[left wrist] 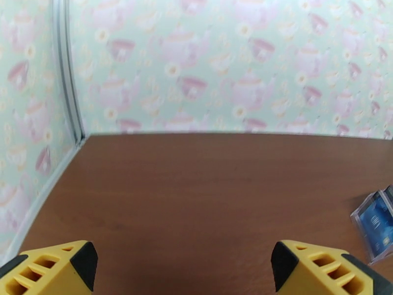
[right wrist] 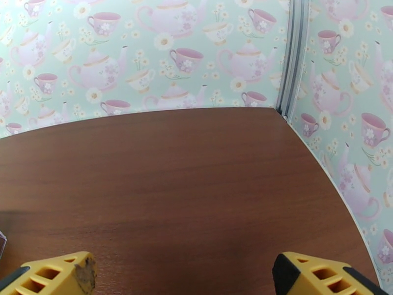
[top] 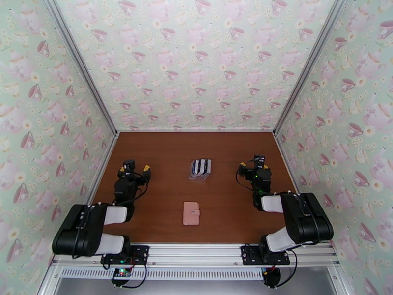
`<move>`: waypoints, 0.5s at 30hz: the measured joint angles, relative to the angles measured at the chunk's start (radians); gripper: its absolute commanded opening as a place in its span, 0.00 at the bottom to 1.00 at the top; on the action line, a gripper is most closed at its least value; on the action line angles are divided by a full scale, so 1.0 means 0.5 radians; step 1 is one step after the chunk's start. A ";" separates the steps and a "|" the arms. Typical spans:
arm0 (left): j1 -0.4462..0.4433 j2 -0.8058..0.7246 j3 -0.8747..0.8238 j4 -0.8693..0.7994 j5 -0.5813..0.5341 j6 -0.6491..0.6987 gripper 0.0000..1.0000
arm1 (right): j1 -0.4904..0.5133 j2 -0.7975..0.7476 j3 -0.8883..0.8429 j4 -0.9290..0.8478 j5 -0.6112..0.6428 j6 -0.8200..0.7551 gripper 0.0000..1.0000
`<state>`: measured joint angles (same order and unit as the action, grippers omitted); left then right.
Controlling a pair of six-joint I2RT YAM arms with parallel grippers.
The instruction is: Put the credit cards into the card holder
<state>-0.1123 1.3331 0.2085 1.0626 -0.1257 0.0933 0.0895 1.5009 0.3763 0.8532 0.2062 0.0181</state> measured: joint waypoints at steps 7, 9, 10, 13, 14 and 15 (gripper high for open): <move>-0.417 -0.433 0.132 -0.439 -0.381 0.145 1.00 | 0.115 -0.266 0.278 -0.546 0.297 0.070 1.00; -0.500 -0.528 0.169 -0.563 -0.481 0.133 1.00 | 0.143 -0.329 0.413 -0.787 0.413 0.181 1.00; -0.535 -0.567 0.184 -0.623 -0.518 0.123 1.00 | 0.153 -0.348 0.478 -0.908 0.463 0.231 1.00; -0.633 -0.687 0.273 -0.915 -0.591 0.018 1.00 | 0.177 -0.362 0.732 -1.376 0.610 0.478 1.00; -0.656 -0.720 0.320 -1.032 -0.606 -0.039 1.00 | 0.186 -0.362 0.821 -1.543 0.640 0.566 1.00; -0.675 -0.749 0.378 -1.160 -0.614 -0.105 1.00 | 0.198 -0.362 0.902 -1.698 0.674 0.646 1.00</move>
<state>-0.4500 0.9585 0.3973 0.4824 -0.4328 0.0410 0.1883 1.3197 0.8272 0.0040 0.5430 0.3412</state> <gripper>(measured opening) 0.999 0.999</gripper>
